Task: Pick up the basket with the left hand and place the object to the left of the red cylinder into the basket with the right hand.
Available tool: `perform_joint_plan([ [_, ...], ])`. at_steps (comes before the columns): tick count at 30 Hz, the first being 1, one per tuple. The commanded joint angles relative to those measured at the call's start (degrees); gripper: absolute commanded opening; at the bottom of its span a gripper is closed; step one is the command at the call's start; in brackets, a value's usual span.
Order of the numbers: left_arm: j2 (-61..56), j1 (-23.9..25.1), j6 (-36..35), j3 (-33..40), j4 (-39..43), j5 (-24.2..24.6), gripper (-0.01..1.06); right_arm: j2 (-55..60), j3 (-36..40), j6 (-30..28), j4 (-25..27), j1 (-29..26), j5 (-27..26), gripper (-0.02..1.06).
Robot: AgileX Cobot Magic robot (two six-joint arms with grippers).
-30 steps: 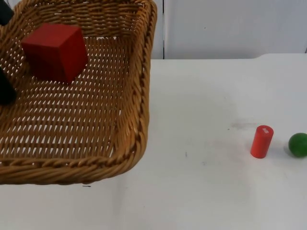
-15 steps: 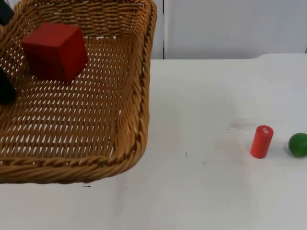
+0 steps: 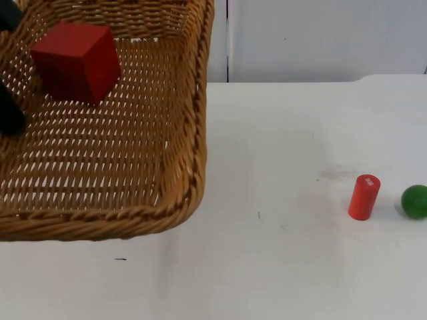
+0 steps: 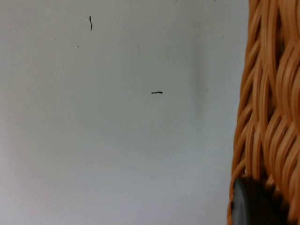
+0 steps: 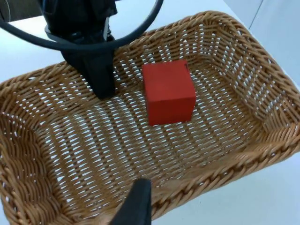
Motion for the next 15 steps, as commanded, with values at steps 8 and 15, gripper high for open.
perform_joint_plan([
  [8,6.04,-0.21,2.93,-0.21,-1.68,-4.68,0.00,-0.64,0.10,-0.42,0.02,-0.10,-0.56,0.87],
  [15,10.90,-0.21,6.75,-0.21,-1.98,-7.98,0.00,-0.64,0.10,-0.42,0.02,-0.10,-0.05,0.87],
])
